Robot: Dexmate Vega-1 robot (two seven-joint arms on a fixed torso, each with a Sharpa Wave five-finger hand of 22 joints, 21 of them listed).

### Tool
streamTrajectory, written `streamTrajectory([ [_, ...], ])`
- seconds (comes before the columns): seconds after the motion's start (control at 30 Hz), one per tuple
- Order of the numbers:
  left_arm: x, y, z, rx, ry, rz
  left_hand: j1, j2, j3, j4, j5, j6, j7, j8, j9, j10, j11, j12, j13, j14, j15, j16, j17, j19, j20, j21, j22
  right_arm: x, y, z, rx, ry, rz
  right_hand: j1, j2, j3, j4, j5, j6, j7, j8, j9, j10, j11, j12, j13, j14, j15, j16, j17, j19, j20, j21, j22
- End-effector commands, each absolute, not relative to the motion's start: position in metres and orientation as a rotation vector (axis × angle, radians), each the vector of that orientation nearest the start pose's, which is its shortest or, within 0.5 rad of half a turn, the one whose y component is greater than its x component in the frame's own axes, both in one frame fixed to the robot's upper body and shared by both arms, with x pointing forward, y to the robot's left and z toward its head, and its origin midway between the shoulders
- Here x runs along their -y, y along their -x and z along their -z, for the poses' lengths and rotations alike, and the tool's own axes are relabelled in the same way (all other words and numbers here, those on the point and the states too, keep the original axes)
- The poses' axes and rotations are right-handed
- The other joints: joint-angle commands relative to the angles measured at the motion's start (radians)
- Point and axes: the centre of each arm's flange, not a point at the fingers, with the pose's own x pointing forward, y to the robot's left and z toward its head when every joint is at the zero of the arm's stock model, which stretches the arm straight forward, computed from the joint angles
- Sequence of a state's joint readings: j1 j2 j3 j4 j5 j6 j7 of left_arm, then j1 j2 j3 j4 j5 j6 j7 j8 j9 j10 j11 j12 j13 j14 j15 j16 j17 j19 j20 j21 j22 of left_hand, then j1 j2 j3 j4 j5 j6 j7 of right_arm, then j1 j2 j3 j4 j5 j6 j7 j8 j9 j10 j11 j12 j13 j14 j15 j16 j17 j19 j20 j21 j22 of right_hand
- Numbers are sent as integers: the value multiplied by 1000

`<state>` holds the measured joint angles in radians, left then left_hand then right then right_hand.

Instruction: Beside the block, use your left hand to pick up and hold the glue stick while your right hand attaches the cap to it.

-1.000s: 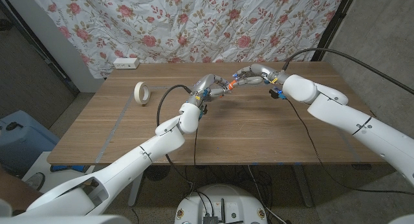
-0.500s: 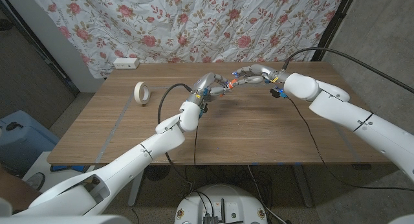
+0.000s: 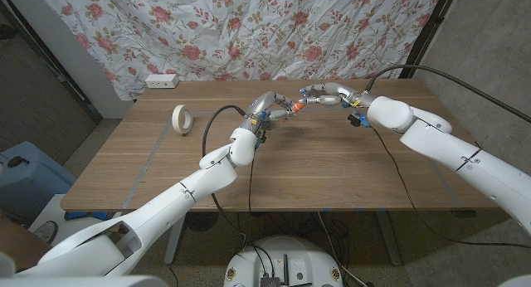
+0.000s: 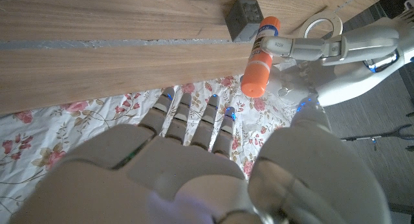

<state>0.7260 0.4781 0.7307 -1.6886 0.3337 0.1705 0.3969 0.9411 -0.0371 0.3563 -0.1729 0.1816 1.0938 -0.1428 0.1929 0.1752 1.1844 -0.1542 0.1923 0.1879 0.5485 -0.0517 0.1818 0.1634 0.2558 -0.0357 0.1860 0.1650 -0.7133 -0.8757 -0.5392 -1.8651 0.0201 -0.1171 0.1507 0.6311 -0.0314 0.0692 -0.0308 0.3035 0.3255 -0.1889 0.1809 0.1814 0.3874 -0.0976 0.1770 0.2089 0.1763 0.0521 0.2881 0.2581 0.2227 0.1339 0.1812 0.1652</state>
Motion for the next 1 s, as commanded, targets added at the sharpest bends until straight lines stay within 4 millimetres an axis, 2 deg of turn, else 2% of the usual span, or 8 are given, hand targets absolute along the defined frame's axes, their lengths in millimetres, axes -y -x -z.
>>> streamTrajectory([
  [0.03,-96,-592,-25,846,-844,-51,-40,91,11,3,4,107,40,10,18,75,-67,6,6,14,-118,-2,3,2,-3,2,3,218,-567,-63,696,915,-292,-28,3,-2,14,1,-13,3,-1,1,-18,-6,1,-1,-14,-4,-6,3,3,-14,3,3],
  [0.13,-96,-593,-24,840,-840,-53,-40,91,11,3,4,108,40,11,18,75,-67,6,6,14,-118,-1,3,2,-3,2,3,219,-566,-61,706,903,-288,-42,9,-5,21,-1,-20,2,-2,1,-23,-7,3,-3,-23,1,-10,4,-1,-15,3,3],
  [0.3,-96,-593,-24,838,-837,-52,-40,91,11,3,4,108,39,11,18,75,-67,6,6,15,-118,-1,3,2,-3,2,3,219,-566,-55,715,880,-298,-67,18,-11,32,-7,-41,1,-4,0,-38,-15,4,-6,-49,1,-21,4,-21,2,-2,3],
  [0.47,-96,-594,-23,837,-832,-51,-40,91,11,3,4,107,40,10,18,76,-67,6,6,15,-118,-1,3,2,-3,2,3,218,-564,-48,733,857,-286,-87,20,-19,39,-12,-57,24,-4,-1,-57,-14,3,-9,-70,7,-30,4,-36,3,-3,3],
  [0.63,-95,-595,-23,833,-823,-51,-39,91,11,3,4,106,39,10,18,74,-67,5,5,16,-118,-1,3,2,-2,2,3,217,-561,-44,751,868,-255,-102,25,-23,46,-17,-60,28,-2,-2,-69,-13,3,-11,-87,10,-37,4,-47,1,-4,4],
  [1.0,-92,-596,-21,824,-803,-58,-39,92,12,4,4,103,42,8,18,75,-67,5,6,16,-118,-2,2,2,-2,2,3,211,-557,-37,780,874,-211,-143,56,-25,70,-29,-51,44,5,-3,-62,-35,11,-14,-107,2,-43,7,-70,0,-5,4],
])
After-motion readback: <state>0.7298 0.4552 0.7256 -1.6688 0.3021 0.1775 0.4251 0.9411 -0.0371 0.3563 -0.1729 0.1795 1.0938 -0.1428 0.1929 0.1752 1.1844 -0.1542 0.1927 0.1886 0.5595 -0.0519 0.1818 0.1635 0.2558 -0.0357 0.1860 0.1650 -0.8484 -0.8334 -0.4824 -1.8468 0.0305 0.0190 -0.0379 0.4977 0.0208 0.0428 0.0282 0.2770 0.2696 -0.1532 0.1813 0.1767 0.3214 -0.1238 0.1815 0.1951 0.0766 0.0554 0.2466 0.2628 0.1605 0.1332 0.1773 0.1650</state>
